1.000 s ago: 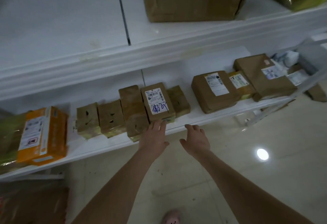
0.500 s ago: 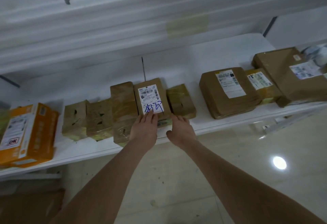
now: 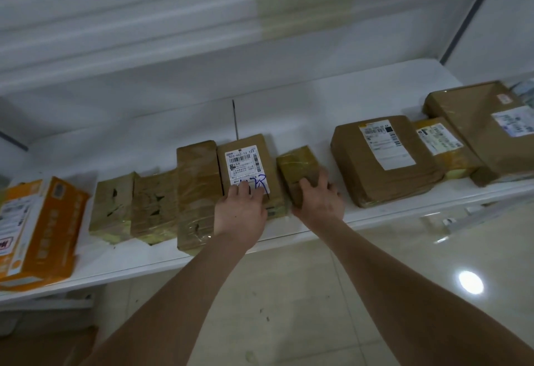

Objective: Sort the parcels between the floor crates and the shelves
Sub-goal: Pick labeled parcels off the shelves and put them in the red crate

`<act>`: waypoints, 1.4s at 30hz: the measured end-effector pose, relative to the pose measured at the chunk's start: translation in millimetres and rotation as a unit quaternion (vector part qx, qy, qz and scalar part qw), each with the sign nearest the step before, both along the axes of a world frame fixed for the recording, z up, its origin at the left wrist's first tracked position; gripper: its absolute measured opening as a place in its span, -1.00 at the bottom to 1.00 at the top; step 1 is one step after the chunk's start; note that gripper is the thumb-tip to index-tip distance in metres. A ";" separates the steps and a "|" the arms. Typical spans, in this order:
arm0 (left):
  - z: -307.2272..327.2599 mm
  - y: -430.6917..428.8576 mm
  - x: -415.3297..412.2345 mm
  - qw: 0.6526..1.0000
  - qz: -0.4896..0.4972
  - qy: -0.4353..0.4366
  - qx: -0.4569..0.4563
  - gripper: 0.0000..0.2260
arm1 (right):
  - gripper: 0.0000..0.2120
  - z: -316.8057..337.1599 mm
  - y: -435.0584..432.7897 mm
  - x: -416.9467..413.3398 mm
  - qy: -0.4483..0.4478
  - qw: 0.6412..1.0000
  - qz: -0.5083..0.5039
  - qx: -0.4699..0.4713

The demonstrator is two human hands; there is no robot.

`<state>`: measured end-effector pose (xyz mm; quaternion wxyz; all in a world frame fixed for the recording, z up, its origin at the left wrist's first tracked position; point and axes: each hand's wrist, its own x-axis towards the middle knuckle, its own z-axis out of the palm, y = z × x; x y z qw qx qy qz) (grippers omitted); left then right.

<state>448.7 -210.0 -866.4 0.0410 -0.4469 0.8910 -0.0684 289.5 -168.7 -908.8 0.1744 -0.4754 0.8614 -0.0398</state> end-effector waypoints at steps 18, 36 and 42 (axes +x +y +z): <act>70.5 73.0 -35.4 0.576 0.316 0.498 0.566 -0.60 | -0.81 91.5 102.4 -11.2 -0.696 0.560 -0.417 -0.167; 99.4 92.8 -46.5 0.605 0.303 0.511 0.530 -0.57 | -0.45 125.5 129.1 -25.3 -0.557 0.749 -0.310 -0.183; 114.4 110.5 -18.1 0.614 0.341 0.508 0.500 -0.55 | -0.48 135.4 129.7 -1.0 -0.500 0.819 -0.248 -0.133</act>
